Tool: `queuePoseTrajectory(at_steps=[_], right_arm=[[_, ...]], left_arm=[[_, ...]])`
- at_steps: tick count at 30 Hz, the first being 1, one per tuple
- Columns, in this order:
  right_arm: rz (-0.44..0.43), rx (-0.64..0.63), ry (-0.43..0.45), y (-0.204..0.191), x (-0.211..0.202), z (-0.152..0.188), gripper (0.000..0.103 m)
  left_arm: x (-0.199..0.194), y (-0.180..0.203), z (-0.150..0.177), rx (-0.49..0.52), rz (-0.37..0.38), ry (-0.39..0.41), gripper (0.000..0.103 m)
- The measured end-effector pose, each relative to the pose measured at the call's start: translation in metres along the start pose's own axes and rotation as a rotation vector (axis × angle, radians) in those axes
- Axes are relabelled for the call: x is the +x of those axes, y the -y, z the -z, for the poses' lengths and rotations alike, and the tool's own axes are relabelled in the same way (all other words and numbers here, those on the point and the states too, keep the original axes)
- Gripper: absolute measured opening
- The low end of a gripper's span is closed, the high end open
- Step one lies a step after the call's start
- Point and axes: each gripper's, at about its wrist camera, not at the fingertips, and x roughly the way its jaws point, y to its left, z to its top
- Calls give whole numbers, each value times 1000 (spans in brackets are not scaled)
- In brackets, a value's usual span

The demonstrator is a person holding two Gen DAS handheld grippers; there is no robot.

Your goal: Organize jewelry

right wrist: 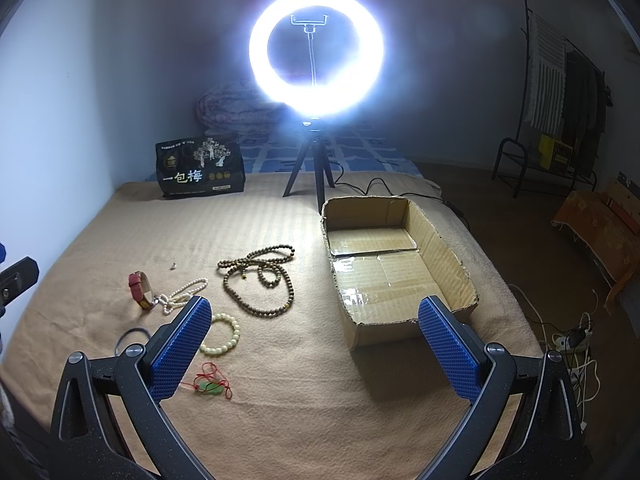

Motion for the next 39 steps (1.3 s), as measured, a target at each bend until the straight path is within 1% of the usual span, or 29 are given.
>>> queuePoseTrajectory(at_steps=[9,13,18,23,25,30,33,39], right_arm=[[-4,-2,-2,-2,0,1,103],[-5,-2,-4,-3,1,2,103],[-19,-6,-20,-3,5,3,103],[-18,-33,-10,-6,9,6,103],[-25,-58,-27,-10,15,8,103],[-72,-95,-72,-19,27,13,103],[-118,-110,-113,-25,35,16,103],[-199,-125,-204,-34,51,25,103]], left_arm=[[-1,4,3,2,-3,-11,103],[10,4,9,1,-6,-18,103],[13,-1,8,-6,-15,-33,103],[20,-8,5,-14,-31,-37,103],[25,-13,4,-16,-36,-45,103],[41,-29,4,-65,-32,-95,103],[51,-33,5,-67,-32,-116,103],[80,-35,13,-60,-16,-183,102]])
